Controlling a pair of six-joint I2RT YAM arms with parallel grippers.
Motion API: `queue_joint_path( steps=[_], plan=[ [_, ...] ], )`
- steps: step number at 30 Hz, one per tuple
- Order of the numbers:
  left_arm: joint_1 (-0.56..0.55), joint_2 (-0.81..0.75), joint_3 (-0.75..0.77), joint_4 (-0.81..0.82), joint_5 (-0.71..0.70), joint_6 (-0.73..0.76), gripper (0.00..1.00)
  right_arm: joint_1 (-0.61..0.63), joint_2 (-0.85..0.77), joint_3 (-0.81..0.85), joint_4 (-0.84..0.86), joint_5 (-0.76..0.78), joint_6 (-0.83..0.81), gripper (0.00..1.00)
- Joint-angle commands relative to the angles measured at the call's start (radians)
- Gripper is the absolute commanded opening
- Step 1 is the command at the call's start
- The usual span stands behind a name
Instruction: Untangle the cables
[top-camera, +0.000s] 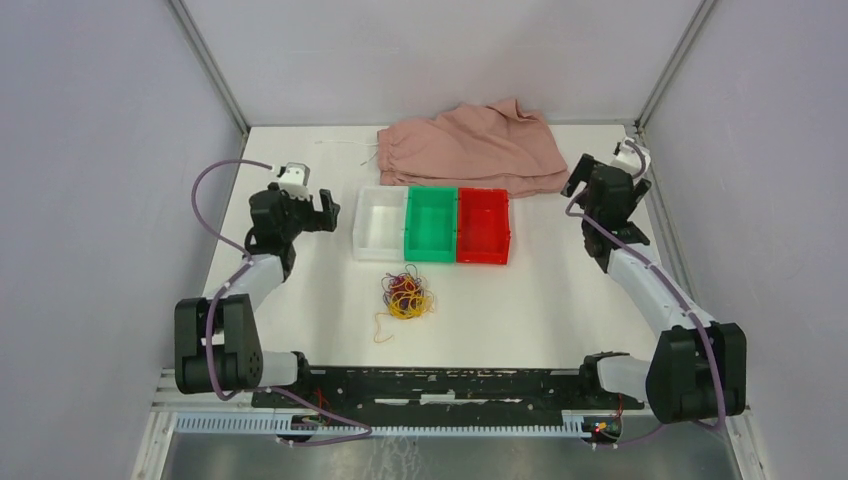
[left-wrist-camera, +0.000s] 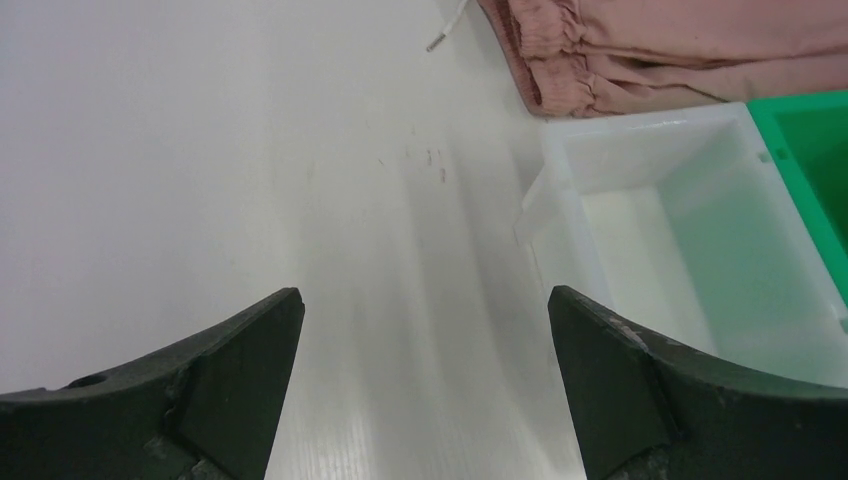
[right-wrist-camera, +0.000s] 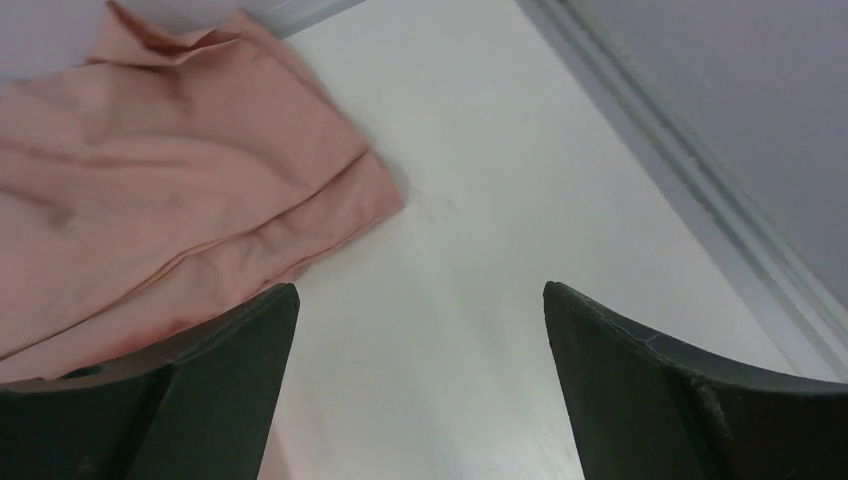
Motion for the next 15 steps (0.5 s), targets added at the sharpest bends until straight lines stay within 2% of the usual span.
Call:
queue_joint_path(
  steps=[1,3,5,7,10,15],
  plan=[
    [0.019,-0.057,0.169,-0.461,0.165,0.119,0.99,-0.001,-0.016,0.101,-0.205,-0.345,0.107,1.00],
    [0.021,-0.066,0.239,-0.603,0.220,0.164,0.99,0.035,-0.031,0.100,-0.151,-0.507,0.111,1.00],
    [0.020,-0.073,0.291,-0.718,0.267,0.198,0.99,0.153,-0.025,0.150,-0.220,-0.482,0.069,1.00],
    [0.022,-0.084,0.323,-0.822,0.311,0.224,0.99,0.285,-0.008,0.187,-0.262,-0.457,0.022,0.95],
    [0.022,-0.104,0.343,-0.902,0.353,0.243,0.99,0.474,0.027,0.208,-0.289,-0.454,0.018,0.86],
    [0.021,-0.134,0.356,-0.988,0.384,0.275,0.99,0.708,0.125,0.206,-0.268,-0.472,0.046,0.73]
  ],
)
